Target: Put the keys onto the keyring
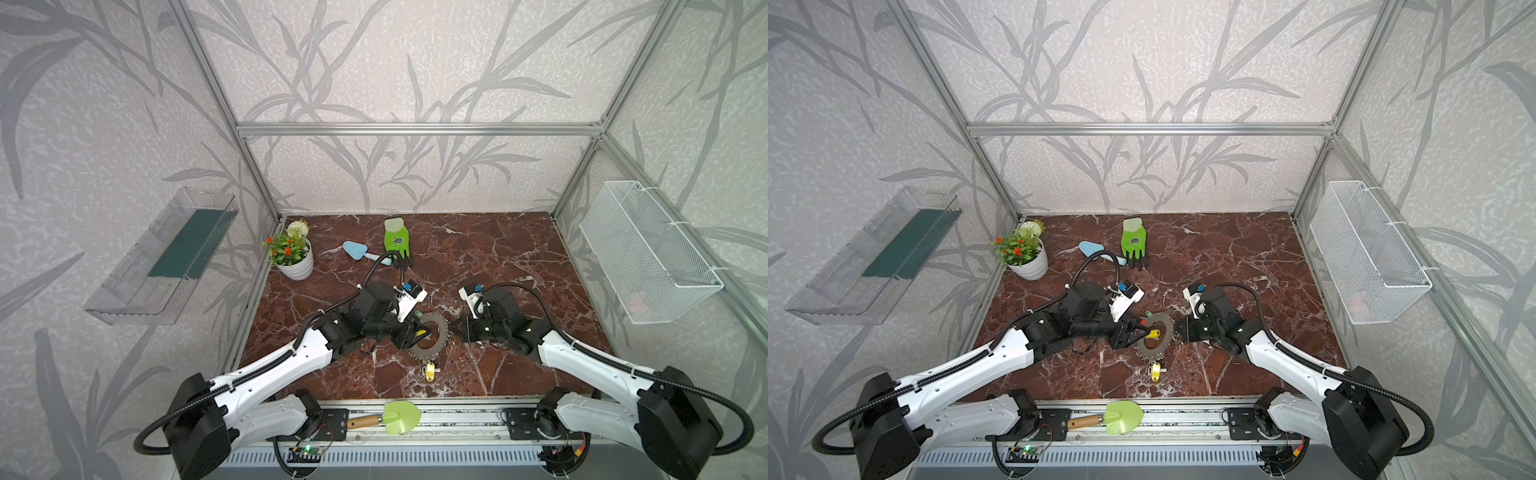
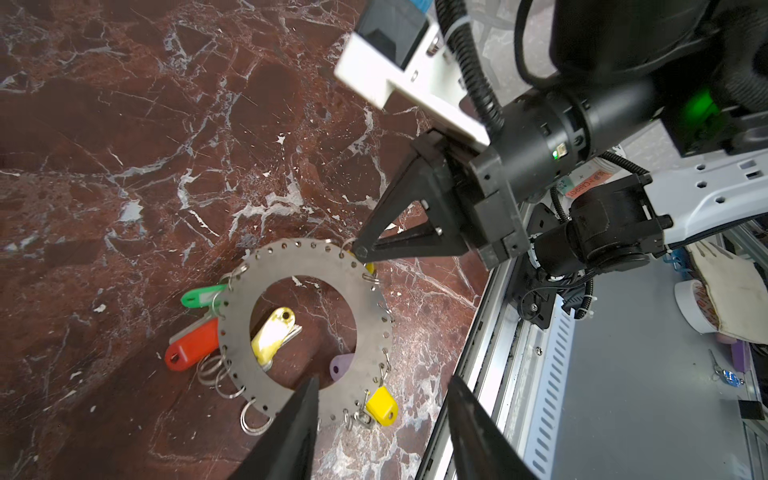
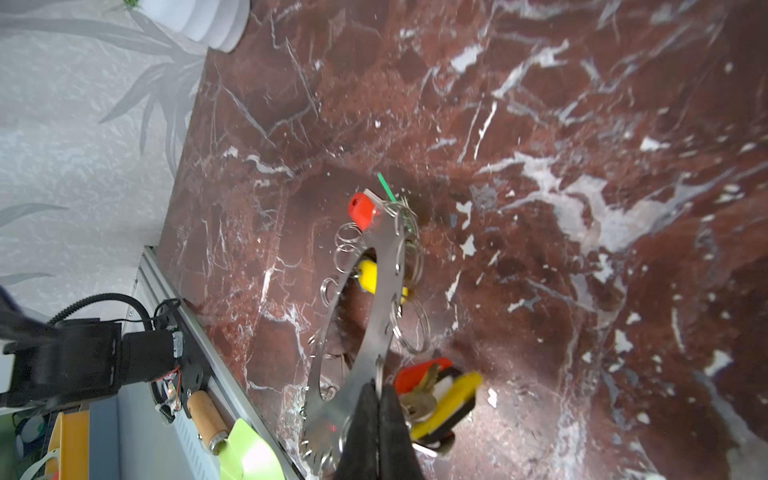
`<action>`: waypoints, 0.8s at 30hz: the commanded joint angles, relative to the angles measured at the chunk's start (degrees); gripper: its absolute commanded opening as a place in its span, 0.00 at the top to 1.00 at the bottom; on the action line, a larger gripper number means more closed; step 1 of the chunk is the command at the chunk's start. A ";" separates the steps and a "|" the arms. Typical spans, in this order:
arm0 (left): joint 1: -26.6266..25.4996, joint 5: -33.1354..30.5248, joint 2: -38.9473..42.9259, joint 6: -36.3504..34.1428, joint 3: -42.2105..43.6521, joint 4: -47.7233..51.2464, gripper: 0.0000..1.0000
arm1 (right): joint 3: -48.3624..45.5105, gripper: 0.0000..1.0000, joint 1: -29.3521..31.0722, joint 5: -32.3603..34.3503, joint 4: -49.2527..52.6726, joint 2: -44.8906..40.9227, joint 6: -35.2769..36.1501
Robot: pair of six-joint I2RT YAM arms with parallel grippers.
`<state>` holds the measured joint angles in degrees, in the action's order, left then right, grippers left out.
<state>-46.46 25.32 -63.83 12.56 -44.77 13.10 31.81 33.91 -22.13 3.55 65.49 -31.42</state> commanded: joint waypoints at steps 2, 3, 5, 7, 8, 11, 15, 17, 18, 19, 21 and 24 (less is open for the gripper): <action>-0.21 -0.80 1.00 -0.03 0.65 -1.02 0.49 | 4.18 1.00 -1.79 2.09 1.99 -2.05 1.74; -0.21 -0.74 0.91 -0.05 0.62 -1.19 0.49 | 4.98 1.00 -1.90 2.20 2.52 -2.25 2.16; -0.21 -0.63 0.60 -0.04 0.56 -1.24 0.49 | 6.68 1.00 -1.96 3.38 4.19 -2.62 3.14; -0.22 -0.68 0.52 -0.08 0.48 -1.35 0.50 | 7.61 1.00 -1.94 4.54 4.88 -3.32 3.53; -0.23 -0.63 0.47 -0.13 0.43 -1.39 0.50 | 7.98 1.00 -1.93 5.12 5.49 -3.68 3.66; -0.21 -0.71 0.71 -0.15 0.55 -1.41 0.50 | 8.39 1.00 -1.95 5.65 6.02 -4.57 3.82; -0.26 -0.80 0.62 -0.12 0.65 -1.58 0.49 | 8.50 1.00 -1.94 6.18 6.63 -5.06 3.65; -0.32 -0.67 0.49 -0.16 0.65 -1.76 0.49 | 8.25 1.00 -1.97 6.81 6.73 -5.70 3.54; -0.21 -0.62 0.24 -0.23 0.65 -1.76 0.50 | 8.16 1.00 -1.95 6.77 6.73 -5.96 3.63; -0.23 -0.62 0.18 -0.24 0.65 -1.74 0.50 | 8.16 1.00 -1.96 6.62 6.73 -5.93 3.63; -0.21 -0.53 -0.37 -0.21 0.52 -1.94 0.50 | 8.15 1.00 -1.97 6.09 6.71 -5.82 3.56; -0.39 -1.00 -1.45 -0.08 0.65 -2.73 0.50 | 8.09 1.00 -1.96 5.78 6.55 -5.64 3.47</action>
<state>-46.50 25.08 -64.42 12.56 -44.73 12.12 38.52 32.14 -16.38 10.26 60.90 -28.62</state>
